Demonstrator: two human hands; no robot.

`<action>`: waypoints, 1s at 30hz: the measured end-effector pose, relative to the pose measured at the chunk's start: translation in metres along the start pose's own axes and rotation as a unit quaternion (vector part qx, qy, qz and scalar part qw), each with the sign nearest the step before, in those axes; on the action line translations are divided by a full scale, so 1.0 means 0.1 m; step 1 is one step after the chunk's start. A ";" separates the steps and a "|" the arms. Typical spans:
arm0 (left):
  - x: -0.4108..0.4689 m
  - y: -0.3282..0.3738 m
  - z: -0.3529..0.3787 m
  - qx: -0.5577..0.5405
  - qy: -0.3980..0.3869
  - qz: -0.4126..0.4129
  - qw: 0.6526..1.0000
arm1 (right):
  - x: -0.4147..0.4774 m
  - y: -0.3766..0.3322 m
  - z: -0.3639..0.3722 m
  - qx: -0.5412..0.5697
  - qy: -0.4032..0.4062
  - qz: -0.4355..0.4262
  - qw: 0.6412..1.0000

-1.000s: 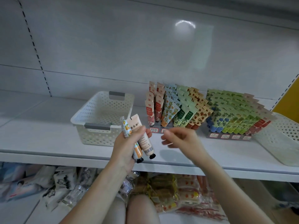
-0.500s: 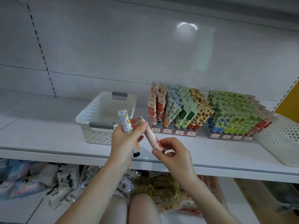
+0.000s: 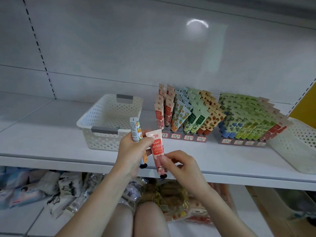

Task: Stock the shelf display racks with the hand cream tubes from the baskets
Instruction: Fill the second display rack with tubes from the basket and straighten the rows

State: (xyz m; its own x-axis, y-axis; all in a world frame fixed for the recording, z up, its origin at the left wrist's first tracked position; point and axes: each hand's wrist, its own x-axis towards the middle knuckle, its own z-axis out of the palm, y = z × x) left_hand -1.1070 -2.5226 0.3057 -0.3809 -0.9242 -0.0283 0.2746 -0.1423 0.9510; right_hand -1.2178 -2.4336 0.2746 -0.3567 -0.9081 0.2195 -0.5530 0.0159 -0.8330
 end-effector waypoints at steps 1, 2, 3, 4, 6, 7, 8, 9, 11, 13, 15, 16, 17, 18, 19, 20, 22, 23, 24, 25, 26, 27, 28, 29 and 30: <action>-0.01 -0.01 0.00 0.003 -0.008 -0.001 1.000 | 0.02 0.01 -0.02 -0.001 -0.001 -0.002 1.000; -0.01 -0.01 0.00 0.006 -0.014 -0.002 1.000 | 0.03 0.01 -0.04 0.014 -0.007 -0.003 1.000; -0.01 -0.02 0.01 0.011 -0.021 -0.001 1.000 | 0.05 0.02 -0.04 0.038 -0.017 -0.002 0.999; -0.02 -0.03 0.01 0.018 -0.029 0.002 0.999 | 0.05 0.02 -0.04 0.059 -0.028 -0.001 0.998; -0.02 -0.05 0.02 0.038 -0.042 0.006 0.998 | 0.06 0.02 -0.04 0.080 -0.048 0.008 0.996; -0.01 -0.07 0.02 0.046 -0.043 0.007 0.998 | 0.08 0.02 -0.05 0.086 -0.054 0.019 0.995; -0.01 -0.09 0.01 0.052 -0.039 0.009 0.998 | 0.10 0.02 -0.06 0.085 -0.050 0.034 0.995; 0.00 -0.12 -0.01 0.058 -0.032 0.010 0.998 | 0.13 0.02 -0.09 0.080 -0.036 0.048 0.995; 0.02 -0.17 -0.05 0.063 -0.017 0.003 0.998 | 0.22 0.00 -0.18 0.041 0.013 0.067 0.997; 0.02 -0.20 -0.09 0.048 -0.017 -0.020 0.998 | 0.36 -0.03 -0.30 0.001 0.067 0.067 0.996; 0.02 -0.24 -0.13 0.072 -0.018 -0.024 0.997 | 0.56 -0.04 -0.42 -0.011 0.120 0.065 0.991; 0.03 -0.26 -0.14 0.097 -0.020 -0.021 0.995 | 0.67 -0.04 -0.46 -0.017 0.143 0.064 0.987; 0.04 -0.27 -0.15 0.114 -0.024 -0.019 0.993 | 0.79 -0.04 -0.49 -0.032 0.166 0.061 0.984; 0.05 -0.27 -0.16 0.121 -0.029 -0.017 0.992 | 0.90 -0.04 -0.49 -0.053 0.189 0.053 0.979; 0.07 -0.27 -0.16 0.119 -0.035 -0.018 0.992 | 1.00 -0.02 -0.48 -0.068 0.206 0.046 0.975; 0.08 -0.27 -0.16 0.113 -0.044 -0.022 0.992 | 1.08 -0.01 -0.45 -0.078 0.216 0.040 0.973; 0.10 -0.27 -0.18 0.106 -0.060 -0.046 0.991 | 1.19 0.02 -0.40 -0.099 0.218 0.036 0.970; 0.11 -0.27 -0.19 0.101 -0.064 -0.060 0.991 | 1.24 0.04 -0.37 -0.113 0.215 0.038 0.969; 0.12 -0.28 -0.20 0.090 -0.064 -0.074 0.991 | 1.28 0.05 -0.33 -0.125 0.211 0.041 0.969; 0.13 -0.29 -0.22 0.079 -0.063 -0.084 0.991 | 1.31 0.07 -0.30 -0.131 0.206 0.044 0.969; 0.14 -0.30 -0.24 0.076 -0.062 -0.089 0.991 | 1.34 0.09 -0.27 -0.134 0.201 0.047 0.969; 0.15 -0.31 -0.25 0.083 -0.063 -0.090 0.991 | 1.36 0.10 -0.25 -0.138 0.198 0.047 0.969; 0.15 -0.31 -0.26 0.094 -0.065 -0.086 0.990 | 1.38 0.12 -0.22 -0.145 0.195 0.045 0.969; 0.15 -0.32 -0.27 0.105 -0.067 -0.081 0.989 | 1.40 0.14 -0.20 -0.155 0.190 0.042 0.969; 0.16 -0.33 -0.27 0.111 -0.069 -0.075 0.989 | 1.42 0.17 -0.17 -0.163 0.182 0.039 0.969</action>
State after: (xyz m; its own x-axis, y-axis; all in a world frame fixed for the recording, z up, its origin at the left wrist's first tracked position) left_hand -1.0977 -2.5423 0.2658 -0.5240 -0.8390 -0.1466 0.0114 -0.1791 0.9838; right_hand -1.2906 -2.5546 0.3009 -0.6162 -0.6916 0.3767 -0.7010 0.2638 -0.6626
